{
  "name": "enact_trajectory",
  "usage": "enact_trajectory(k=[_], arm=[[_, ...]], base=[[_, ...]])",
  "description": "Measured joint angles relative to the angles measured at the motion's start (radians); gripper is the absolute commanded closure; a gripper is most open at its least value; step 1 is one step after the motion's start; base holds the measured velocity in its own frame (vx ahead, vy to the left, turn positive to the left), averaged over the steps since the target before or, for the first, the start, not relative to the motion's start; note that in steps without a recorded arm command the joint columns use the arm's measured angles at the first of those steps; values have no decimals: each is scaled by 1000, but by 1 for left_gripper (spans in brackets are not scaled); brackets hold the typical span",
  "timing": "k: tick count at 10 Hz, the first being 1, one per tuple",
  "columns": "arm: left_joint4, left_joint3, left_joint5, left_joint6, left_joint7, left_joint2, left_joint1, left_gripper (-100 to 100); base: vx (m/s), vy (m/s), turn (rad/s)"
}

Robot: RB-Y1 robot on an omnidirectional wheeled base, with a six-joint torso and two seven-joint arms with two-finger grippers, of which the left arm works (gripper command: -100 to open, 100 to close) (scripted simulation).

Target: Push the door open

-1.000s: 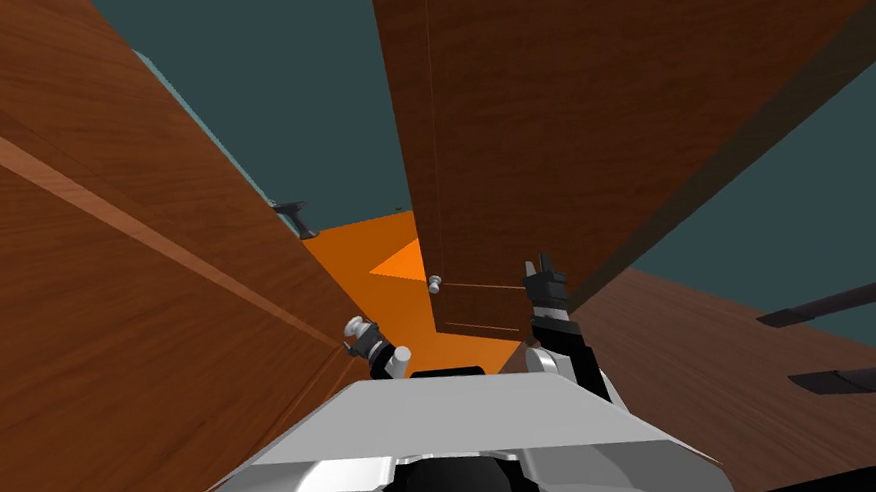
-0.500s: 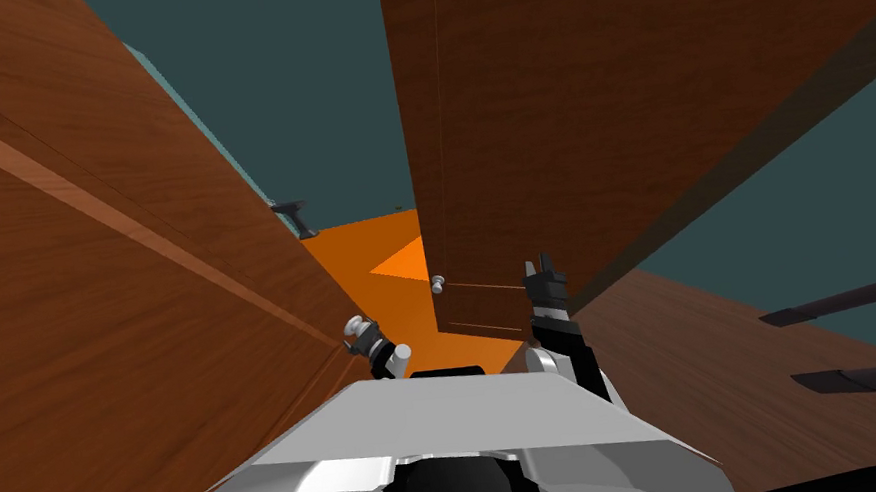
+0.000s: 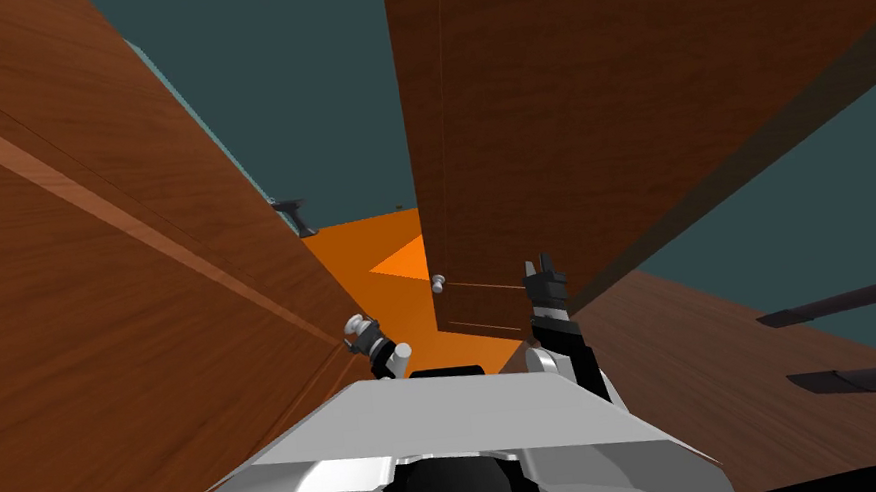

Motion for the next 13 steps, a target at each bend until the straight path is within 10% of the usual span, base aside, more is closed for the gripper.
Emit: enact_trajectory(k=[13], arm=[[31,192,-35,15,2,15,-24,100]], base=[[17,22,-79]])
